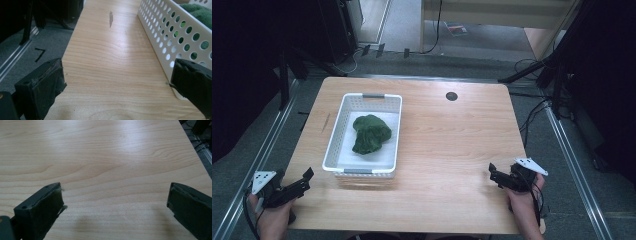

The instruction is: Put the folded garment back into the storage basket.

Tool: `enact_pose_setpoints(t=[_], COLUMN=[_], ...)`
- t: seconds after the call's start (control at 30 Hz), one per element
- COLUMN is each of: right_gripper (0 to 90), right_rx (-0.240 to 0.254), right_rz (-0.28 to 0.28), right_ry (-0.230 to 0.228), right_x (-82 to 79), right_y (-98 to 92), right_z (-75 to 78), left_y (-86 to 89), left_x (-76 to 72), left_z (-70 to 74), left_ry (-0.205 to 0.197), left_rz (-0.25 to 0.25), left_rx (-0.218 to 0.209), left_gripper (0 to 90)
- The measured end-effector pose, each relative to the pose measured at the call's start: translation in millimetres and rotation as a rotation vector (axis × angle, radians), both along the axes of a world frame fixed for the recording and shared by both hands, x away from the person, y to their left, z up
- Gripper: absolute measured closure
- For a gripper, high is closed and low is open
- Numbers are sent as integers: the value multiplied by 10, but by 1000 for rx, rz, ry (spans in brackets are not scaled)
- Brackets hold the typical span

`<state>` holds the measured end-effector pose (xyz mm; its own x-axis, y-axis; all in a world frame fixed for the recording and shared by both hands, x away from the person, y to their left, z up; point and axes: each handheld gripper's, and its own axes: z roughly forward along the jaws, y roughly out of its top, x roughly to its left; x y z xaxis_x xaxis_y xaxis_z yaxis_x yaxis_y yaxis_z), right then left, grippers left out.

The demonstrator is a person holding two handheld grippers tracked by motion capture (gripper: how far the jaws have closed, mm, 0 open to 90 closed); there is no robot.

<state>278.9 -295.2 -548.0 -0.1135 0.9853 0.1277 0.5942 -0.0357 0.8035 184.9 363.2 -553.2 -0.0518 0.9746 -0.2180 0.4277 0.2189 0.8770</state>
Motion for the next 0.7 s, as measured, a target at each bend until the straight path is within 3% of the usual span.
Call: enact_pose_setpoints(t=[0.2, 0.4, 0.6, 0.7], right_gripper=[7, 7, 7, 7], right_rx=[1, -2, -11, -10], right_rz=[6, 6, 8, 6], right_ry=[-1, 0, 2, 1], right_x=[-6, -7, 8, 9], right_y=[-3, -3, 10, 10], right_z=[-1, -1, -3, -2], left_y=[-15, -23, -8, -13], left_x=[24, 14, -2, -2], left_z=[3, 5, 0, 2], left_ry=[22, 3, -11, -17], left_rz=[14, 5, -10, 12], left_rx=[12, 20, -12, -10], left_gripper=[0, 0, 0, 0])
